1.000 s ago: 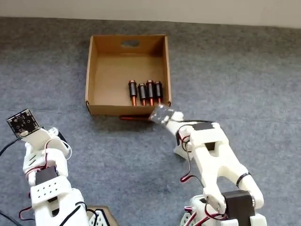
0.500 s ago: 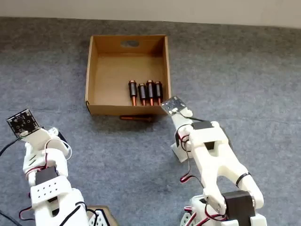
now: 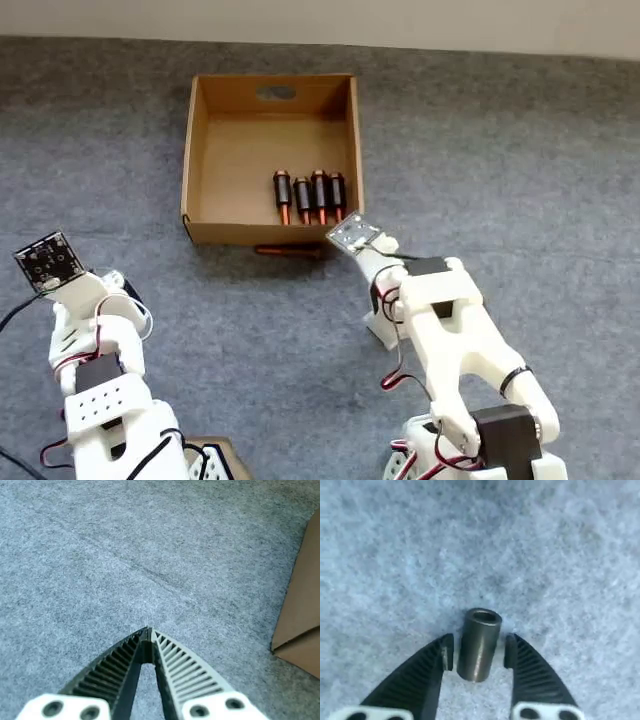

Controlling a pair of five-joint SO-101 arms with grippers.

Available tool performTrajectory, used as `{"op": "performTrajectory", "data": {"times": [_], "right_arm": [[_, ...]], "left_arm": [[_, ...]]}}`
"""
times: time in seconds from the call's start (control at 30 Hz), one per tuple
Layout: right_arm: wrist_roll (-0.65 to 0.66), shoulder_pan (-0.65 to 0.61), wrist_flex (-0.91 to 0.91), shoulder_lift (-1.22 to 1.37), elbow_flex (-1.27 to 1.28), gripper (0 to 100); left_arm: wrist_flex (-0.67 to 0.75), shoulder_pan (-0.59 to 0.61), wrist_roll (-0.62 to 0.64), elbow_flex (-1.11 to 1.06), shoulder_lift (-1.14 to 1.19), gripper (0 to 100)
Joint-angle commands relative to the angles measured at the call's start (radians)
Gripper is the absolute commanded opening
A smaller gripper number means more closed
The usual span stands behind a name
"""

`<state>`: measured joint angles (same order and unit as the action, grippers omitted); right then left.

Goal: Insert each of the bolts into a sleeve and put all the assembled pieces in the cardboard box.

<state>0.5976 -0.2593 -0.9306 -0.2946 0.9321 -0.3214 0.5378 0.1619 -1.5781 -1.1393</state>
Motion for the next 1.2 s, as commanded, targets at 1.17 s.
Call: {"op": "performTrajectory", "data": {"times": [1.17], "right_arm": [[-0.542,0.059,0.222,-0.846,0.348,0.5]], "left_arm": [[-0.661,-0.46,-0.319,0.674,0.384,1]]}}
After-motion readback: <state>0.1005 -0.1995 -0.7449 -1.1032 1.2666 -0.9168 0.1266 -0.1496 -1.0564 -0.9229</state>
